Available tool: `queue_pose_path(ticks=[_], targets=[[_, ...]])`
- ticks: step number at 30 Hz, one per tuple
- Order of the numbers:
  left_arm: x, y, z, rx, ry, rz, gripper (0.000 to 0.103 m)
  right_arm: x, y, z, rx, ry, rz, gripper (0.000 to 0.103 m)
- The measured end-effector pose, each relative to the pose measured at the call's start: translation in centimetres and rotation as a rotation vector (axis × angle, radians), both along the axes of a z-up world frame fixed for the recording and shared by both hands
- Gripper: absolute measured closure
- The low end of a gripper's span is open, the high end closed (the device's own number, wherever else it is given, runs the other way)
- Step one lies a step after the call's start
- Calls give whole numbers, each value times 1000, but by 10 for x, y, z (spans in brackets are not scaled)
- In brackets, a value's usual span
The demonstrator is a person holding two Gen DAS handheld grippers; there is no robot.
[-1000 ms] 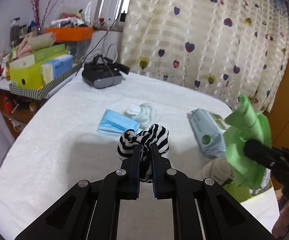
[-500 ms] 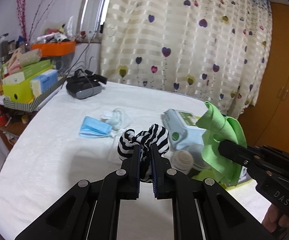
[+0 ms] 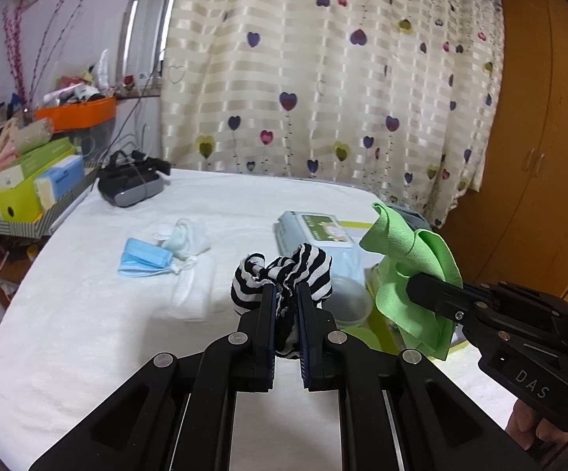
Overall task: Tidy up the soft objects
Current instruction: 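Carry the striped sock with the left tool while the right tool carries the green cloth into the box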
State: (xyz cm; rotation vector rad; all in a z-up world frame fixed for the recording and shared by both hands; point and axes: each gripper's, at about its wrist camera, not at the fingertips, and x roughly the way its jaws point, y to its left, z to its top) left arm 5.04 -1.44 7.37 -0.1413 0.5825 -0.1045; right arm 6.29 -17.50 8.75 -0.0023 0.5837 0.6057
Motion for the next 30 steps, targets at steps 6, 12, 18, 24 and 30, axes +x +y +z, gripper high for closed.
queue_pose_path(ticks=[6, 12, 18, 24, 30], targets=[[1, -22, 4, 11, -6, -43, 94, -2, -21, -1, 13, 0, -33, 97], [5, -44, 6, 17, -5, -87, 94, -1, -42, -4, 25, 6, -70, 97], [9, -68, 5, 25, -1, -136, 94, 2, -58, -7, 30, 14, -99, 97], [13, -90, 2, 25, 7, -183, 94, 3, -81, -13, 39, 27, -145, 97], [18, -109, -4, 19, 23, -222, 94, 6, -107, -17, 42, 42, -208, 97]])
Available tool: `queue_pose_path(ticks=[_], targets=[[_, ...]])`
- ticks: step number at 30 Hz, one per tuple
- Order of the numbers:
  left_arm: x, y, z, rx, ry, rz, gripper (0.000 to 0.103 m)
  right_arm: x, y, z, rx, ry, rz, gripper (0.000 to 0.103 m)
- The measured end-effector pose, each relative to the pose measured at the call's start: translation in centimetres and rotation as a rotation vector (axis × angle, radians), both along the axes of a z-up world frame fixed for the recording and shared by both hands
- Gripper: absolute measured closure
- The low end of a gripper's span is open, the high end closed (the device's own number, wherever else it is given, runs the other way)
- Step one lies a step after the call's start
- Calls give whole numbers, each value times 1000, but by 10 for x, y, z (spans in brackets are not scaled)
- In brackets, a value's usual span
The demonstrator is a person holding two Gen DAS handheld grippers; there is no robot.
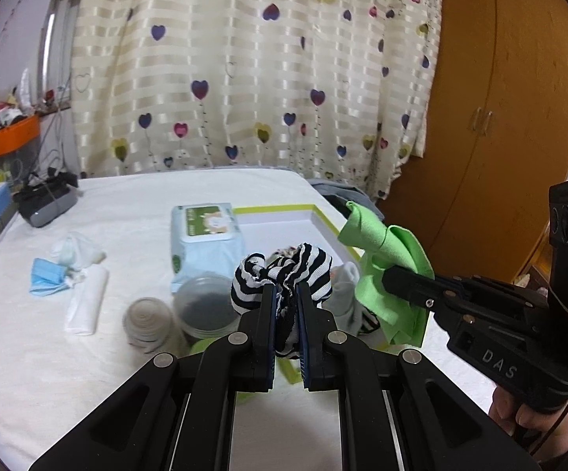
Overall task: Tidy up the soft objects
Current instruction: 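Carry the striped sock with the left tool while the right tool carries the green cloth into the box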
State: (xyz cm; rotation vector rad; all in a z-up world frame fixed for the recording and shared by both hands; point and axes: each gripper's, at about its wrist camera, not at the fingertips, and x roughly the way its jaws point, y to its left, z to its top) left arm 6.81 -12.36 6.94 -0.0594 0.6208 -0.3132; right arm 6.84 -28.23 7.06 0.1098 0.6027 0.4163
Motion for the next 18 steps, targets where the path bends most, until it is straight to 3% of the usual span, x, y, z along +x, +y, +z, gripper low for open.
queue_pose_path(ticks=[18], targets=[[21, -45, -46, 16, 143, -126, 94, 19, -31, -43, -37, 121, -56, 97]])
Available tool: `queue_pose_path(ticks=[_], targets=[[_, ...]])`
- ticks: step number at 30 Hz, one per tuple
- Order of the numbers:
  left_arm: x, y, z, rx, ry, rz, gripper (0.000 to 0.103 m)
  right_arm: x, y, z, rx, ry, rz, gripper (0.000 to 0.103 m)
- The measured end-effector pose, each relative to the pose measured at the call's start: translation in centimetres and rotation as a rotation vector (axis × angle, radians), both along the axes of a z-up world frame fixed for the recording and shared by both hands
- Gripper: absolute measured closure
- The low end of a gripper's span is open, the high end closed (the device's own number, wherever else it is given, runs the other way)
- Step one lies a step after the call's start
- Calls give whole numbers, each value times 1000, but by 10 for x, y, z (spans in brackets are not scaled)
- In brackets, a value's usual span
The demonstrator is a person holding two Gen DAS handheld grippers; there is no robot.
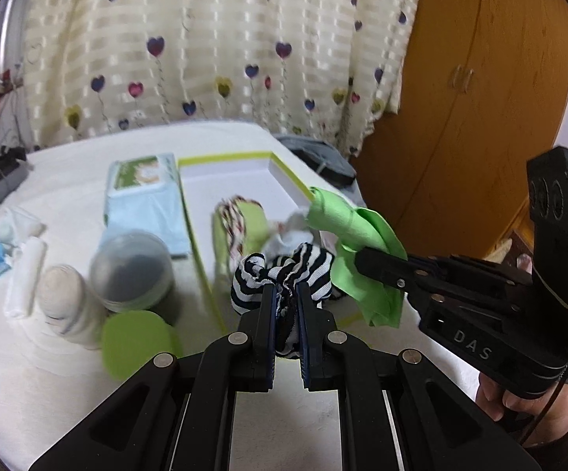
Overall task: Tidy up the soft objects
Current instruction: 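Carry the striped sock with the left tool while the right tool carries the green cloth into the box, then open the left tool in the box while the right tool releases the green cloth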
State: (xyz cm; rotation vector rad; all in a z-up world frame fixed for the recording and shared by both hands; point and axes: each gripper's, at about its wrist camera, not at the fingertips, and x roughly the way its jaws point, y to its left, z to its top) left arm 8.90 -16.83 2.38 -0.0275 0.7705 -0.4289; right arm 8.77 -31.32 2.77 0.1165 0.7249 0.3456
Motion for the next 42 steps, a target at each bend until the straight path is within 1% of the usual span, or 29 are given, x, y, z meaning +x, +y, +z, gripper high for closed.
queue_pose_path(ticks=[5, 10, 21, 30, 34, 39, 41, 42], targets=[[11, -6, -11, 10, 33, -8, 94, 13, -1, -21, -11, 60, 2, 97], [27, -10, -23, 13, 73, 0, 94, 25, -2, -30, -9, 80, 0, 97], [60, -18, -25, 34, 62, 45, 94, 64, -5, -35, 1, 84, 2, 97], [85, -23, -23, 49, 55, 76, 94, 86, -8, -31, -2, 87, -3, 97], [87, -22, -21, 49, 58, 77, 94, 86, -7, -30, -5, 87, 3, 97], [80, -21, -20, 44, 58, 54, 94, 70, -3, -25, -22, 80, 27, 97], [76, -19, -21, 38, 63, 42, 94, 63, -1, -25, -32, 83, 35, 96], [73, -18, -21, 37, 65, 40, 91, 59, 1, -25, -43, 86, 40, 93]])
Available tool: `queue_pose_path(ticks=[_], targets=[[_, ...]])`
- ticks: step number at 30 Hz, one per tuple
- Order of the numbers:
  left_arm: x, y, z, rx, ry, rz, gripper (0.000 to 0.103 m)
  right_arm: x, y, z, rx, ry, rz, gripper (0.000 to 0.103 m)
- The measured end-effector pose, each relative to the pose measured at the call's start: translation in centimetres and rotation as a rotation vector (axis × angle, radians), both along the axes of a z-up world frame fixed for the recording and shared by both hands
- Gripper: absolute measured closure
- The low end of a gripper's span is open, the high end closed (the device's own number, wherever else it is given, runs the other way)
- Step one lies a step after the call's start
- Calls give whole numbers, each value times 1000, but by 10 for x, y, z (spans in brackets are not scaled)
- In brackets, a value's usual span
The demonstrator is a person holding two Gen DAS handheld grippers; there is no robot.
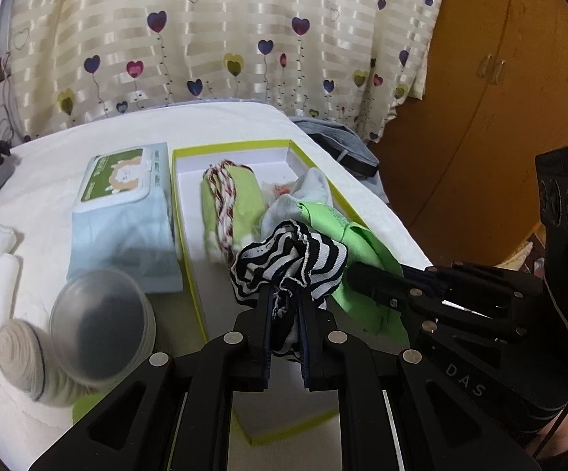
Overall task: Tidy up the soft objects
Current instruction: 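Open the left tool in the box while the right tool releases the green cloth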
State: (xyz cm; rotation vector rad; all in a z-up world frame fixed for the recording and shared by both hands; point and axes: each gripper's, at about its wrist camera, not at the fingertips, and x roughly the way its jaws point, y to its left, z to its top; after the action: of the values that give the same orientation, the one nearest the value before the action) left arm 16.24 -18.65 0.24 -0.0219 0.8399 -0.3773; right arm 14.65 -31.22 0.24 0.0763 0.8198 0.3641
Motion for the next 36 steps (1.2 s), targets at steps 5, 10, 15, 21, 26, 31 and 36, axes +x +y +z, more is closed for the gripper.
queue_pose_path(ticks=[5, 10, 15, 21, 26, 31, 36], targets=[[-15, 7, 3, -26, -10, -15, 78, -18, 4, 3, -35, -20, 8, 70], [-27, 15, 7, -38, -18, -12, 76, -31, 1, 11, -33, -39, -11, 66], [-40, 21, 12, -49, -32, -14, 76, -41, -2, 20, -15, -63, -30, 66], [-49, 27, 17, -54, -48, -9, 76, -53, 3, 31, -13, -93, -30, 66], [-59, 34, 26, -57, -73, -6, 76, -63, 6, 37, -11, -110, -34, 66], [-72, 41, 34, -62, -99, 6, 76, -75, 12, 45, -11, -131, -33, 66], [-86, 51, 43, -72, -124, 17, 76, -86, 23, 54, -16, -155, -20, 66]])
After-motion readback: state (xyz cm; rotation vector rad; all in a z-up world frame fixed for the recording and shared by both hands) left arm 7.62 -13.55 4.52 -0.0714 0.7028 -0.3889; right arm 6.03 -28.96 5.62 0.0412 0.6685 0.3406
